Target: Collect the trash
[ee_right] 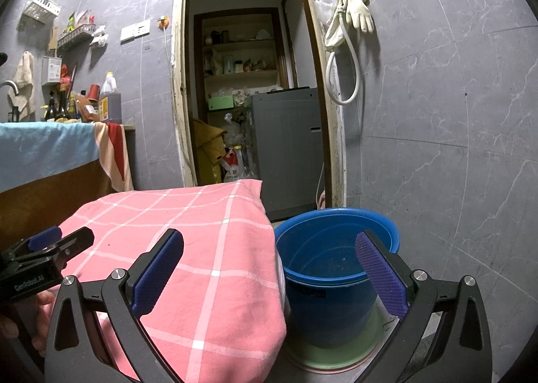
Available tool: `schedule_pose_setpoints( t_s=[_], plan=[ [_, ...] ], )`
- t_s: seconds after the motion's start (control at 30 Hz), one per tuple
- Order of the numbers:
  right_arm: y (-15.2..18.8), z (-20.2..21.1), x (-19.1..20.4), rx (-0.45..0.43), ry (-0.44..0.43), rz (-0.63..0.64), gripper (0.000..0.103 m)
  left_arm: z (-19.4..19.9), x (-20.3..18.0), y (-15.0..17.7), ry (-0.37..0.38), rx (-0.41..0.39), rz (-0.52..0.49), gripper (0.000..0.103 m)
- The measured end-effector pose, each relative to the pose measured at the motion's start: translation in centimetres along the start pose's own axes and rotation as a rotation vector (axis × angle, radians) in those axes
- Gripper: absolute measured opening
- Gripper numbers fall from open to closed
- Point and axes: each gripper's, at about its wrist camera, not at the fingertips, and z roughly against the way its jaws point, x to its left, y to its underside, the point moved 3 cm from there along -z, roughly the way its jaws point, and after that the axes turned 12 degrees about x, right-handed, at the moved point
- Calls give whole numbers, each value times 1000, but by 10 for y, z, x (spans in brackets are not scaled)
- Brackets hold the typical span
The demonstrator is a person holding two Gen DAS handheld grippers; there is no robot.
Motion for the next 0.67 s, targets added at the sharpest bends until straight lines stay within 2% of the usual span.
schedule_pose_setpoints(
  t_s=[0.3,0.67],
  plan=[
    [0,0,0,1,0,0,103,0,-2,7,-59,-16,2,99],
    [0,0,1,1,0,-1,103,-1,0,6,-68,-11,-6,99]
  ],
)
